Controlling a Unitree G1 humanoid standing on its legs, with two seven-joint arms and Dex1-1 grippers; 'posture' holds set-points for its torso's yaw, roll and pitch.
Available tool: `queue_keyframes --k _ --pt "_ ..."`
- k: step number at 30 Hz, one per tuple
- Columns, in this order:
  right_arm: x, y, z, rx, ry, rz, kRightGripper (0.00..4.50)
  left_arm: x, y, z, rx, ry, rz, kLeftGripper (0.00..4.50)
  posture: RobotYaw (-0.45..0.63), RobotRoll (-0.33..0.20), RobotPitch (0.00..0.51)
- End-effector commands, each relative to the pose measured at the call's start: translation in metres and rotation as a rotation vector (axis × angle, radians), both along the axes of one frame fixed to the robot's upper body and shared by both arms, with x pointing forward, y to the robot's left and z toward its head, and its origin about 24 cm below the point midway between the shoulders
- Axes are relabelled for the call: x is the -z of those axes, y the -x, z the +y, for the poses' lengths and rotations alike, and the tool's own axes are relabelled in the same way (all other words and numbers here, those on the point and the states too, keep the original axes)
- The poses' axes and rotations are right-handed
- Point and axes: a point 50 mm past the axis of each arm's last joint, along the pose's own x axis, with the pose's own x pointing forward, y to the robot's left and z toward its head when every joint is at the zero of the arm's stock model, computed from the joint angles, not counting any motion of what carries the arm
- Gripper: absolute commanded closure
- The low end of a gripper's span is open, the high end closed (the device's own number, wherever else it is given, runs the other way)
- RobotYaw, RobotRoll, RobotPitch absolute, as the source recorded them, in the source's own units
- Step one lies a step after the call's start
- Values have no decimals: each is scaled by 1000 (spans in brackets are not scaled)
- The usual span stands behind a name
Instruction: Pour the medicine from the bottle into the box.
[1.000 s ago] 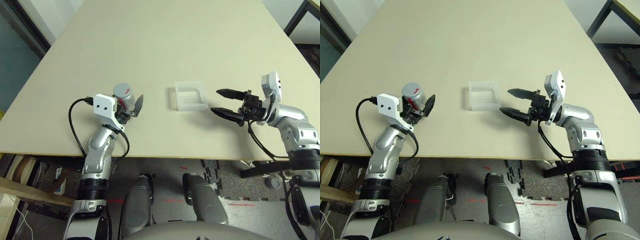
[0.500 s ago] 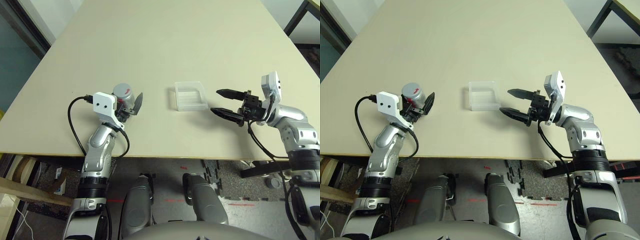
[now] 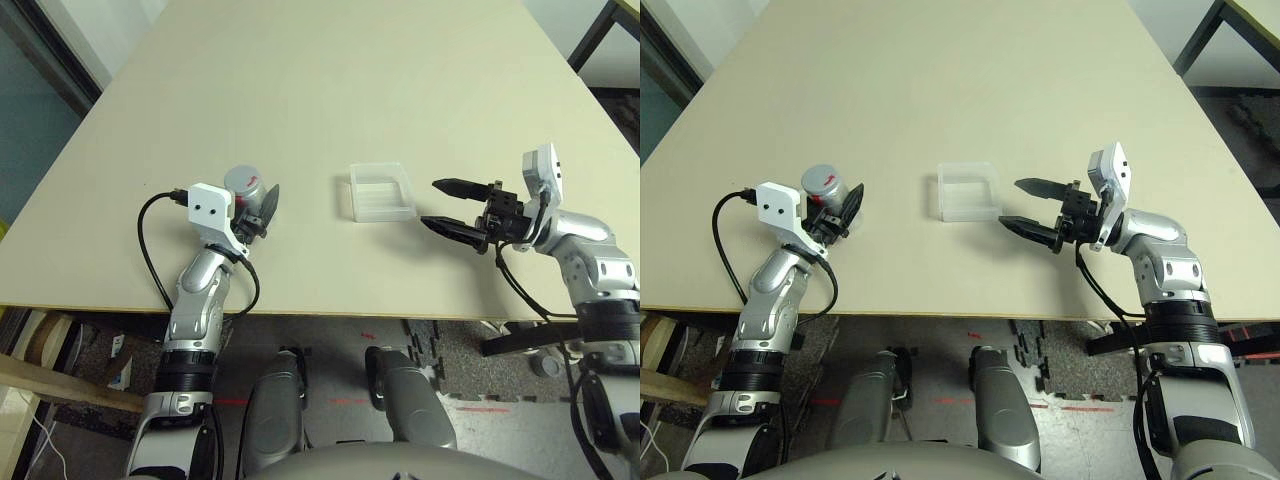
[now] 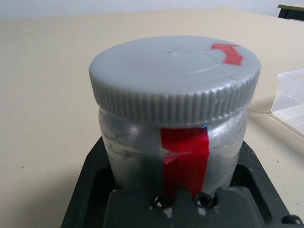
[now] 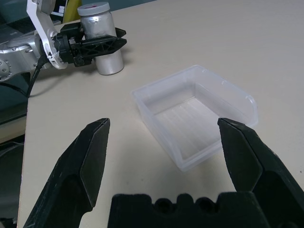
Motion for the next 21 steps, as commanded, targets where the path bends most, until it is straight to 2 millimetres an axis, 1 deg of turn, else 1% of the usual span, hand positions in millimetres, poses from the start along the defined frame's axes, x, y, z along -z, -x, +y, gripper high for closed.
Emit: queue_keyframes --k 1,12,16,21 --pt "-2 1 1 -5 -10 -11 0 0 1 1 20 -30 7 1871 -115 0 188" --pt "-6 -2 2 -11 -8 -21 0 -16 1 -4 158 -25 35 1871 -105 0 184" --pt "-8 -4 2 -9 -6 -30 0 -25 -1 -7 209 -2 29 1871 -105 0 181" --pt "-15 -7 3 -16 -9 -50 0 -30 -5 -11 272 -2 25 1871 -106 0 172"
